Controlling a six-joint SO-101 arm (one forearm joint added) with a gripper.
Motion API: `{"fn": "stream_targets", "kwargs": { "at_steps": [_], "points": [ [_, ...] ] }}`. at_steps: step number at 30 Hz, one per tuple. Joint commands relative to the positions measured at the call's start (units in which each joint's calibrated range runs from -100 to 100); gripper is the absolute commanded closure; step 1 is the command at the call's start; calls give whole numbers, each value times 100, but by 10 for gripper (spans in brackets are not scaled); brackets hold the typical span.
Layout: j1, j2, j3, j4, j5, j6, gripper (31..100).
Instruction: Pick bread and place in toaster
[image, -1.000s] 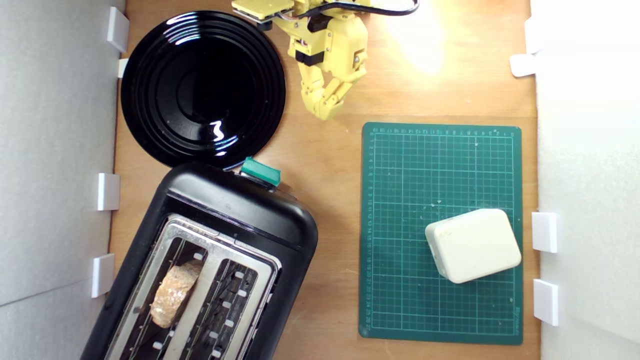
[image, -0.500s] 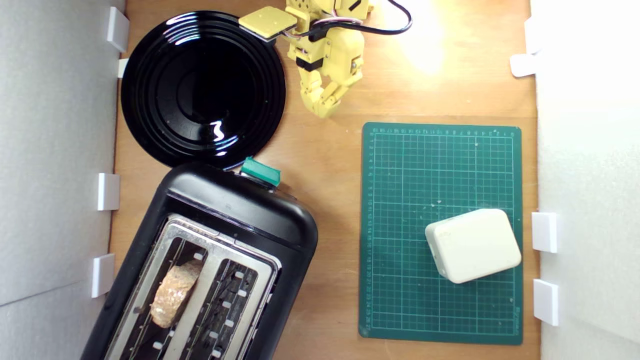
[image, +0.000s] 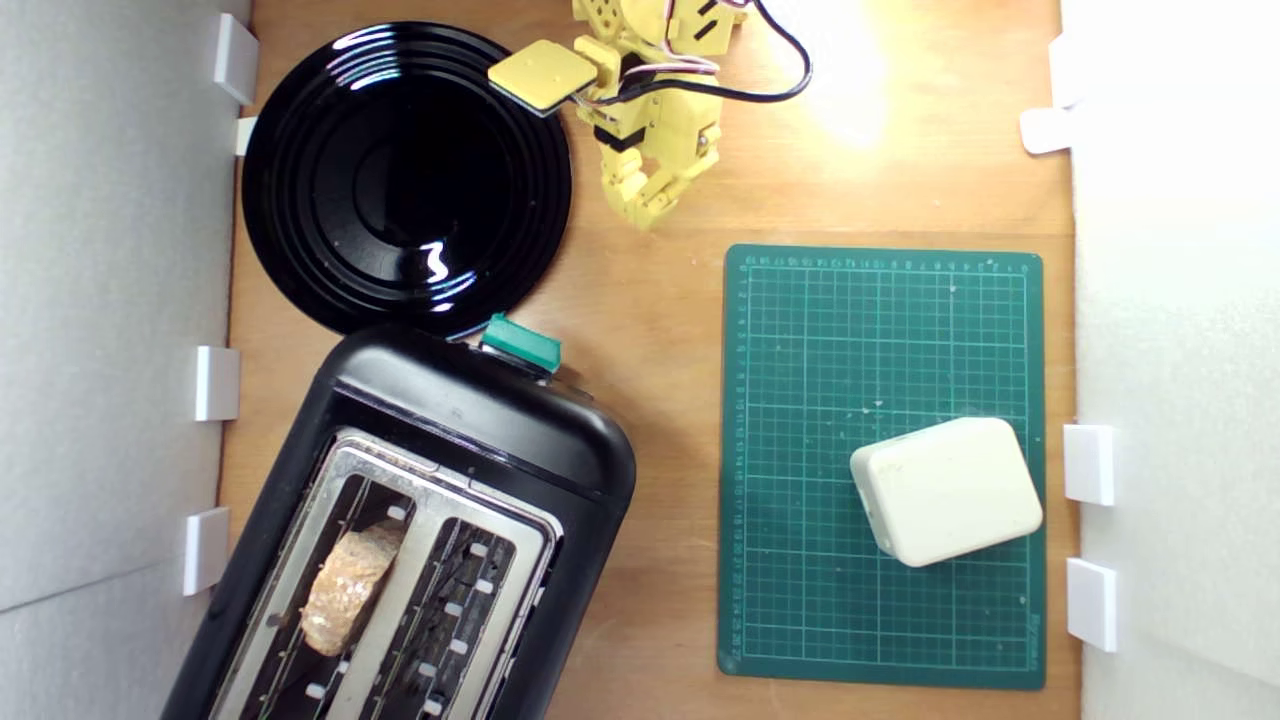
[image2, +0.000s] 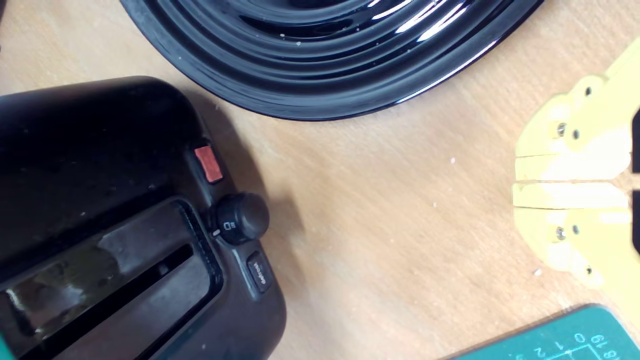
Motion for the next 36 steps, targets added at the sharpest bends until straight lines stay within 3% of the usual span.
{"fn": "stream_targets", "kwargs": {
  "at_steps": [1,36],
  "points": [
    [-54,-333,124,15,-53,21,956],
    [-46,-833,114,15,-70,-31,955]
  ]
}}
